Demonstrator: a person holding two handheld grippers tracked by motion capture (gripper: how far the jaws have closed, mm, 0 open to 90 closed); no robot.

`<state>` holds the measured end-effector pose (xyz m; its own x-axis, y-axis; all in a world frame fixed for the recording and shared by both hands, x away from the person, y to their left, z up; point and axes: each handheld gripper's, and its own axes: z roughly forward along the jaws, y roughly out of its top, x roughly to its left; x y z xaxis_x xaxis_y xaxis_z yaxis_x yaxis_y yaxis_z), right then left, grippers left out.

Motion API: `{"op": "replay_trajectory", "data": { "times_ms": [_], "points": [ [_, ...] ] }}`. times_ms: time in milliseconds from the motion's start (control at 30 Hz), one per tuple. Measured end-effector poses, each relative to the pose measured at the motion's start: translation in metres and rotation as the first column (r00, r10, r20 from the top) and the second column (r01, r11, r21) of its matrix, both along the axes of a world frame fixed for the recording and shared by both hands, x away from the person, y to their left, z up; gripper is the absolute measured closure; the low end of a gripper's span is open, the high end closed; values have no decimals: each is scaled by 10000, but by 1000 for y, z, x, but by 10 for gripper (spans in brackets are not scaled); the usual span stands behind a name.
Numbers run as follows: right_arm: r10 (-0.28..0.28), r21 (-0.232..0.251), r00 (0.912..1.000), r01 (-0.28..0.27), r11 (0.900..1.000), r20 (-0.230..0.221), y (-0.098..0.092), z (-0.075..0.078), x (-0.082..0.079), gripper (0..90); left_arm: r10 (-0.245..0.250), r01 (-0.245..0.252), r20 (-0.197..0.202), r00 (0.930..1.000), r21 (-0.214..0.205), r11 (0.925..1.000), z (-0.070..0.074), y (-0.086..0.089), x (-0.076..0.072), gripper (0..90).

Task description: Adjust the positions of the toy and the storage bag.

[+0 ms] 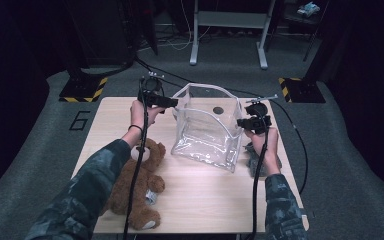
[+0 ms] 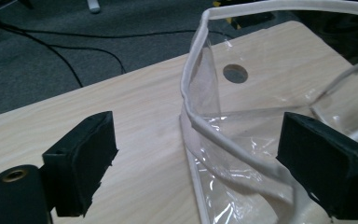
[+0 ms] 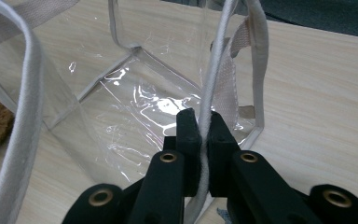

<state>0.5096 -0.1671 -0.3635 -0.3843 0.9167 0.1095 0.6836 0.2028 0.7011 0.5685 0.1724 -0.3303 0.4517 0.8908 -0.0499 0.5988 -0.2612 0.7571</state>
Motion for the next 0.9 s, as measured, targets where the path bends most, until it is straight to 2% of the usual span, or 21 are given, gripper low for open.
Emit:
{"op": "replay_trajectory", "data": {
  "times_ms": [100, 200, 233, 267, 300, 367, 533, 667, 733, 900],
  "points": [
    [-14, 35, 10000, 14, 10000, 8, -1, 0, 0, 865, 221, -223, -222, 9995, -83, 9997, -8, -5, 7, 154],
    [-48, 56, 10000, 49, 10000, -46, 0, 0, -1, 863, 399, -393, -440, 9982, 124, 9991, -15, -8, 13, 266],
    [-31, 9, 10000, 31, 10000, 23, 0, 0, -1, 861, 229, -237, -551, 9982, -132, 9996, -17, -7, 15, 293],
    [-35, 20, 10000, 35, 10000, 51, -1, 0, -1, 861, 81, -103, -663, 9978, -326, 9994, -19, -6, 16, 367],
    [-23, 38, 10000, 23, 10000, 54, -1, -1, -1, 859, 43, -71, -760, 9971, -355, 9993, -20, -6, 16, 398],
    [-83, 108, 10000, 82, 9999, 41, -1, 0, -2, 857, -385, 341, -870, 9955, -514, 9981, -21, -7, 16, 520],
    [-222, 92, 9997, 221, 9997, 133, 0, 0, -3, 845, -829, 804, -1042, 9911, -284, 9964, -22, -13, 13, 657],
    [-426, -66, 9989, 427, 9991, 219, 0, 2, -6, 854, -1081, 1079, -968, 9894, -78, 9941, -19, -13, 7, 799],
    [-509, -147, 9985, 511, 9986, 179, -2, 3, -7, 863, -1194, 1218, -866, 9891, 224, 9923, -18, -14, 2, 832],
    [-822, -178, 9965, 824, 9964, 126, -11, 5, -9, 870, -1482, 1517, -977, 9841, 293, 9880, -13, -11, -10, 843]
  ]
}}
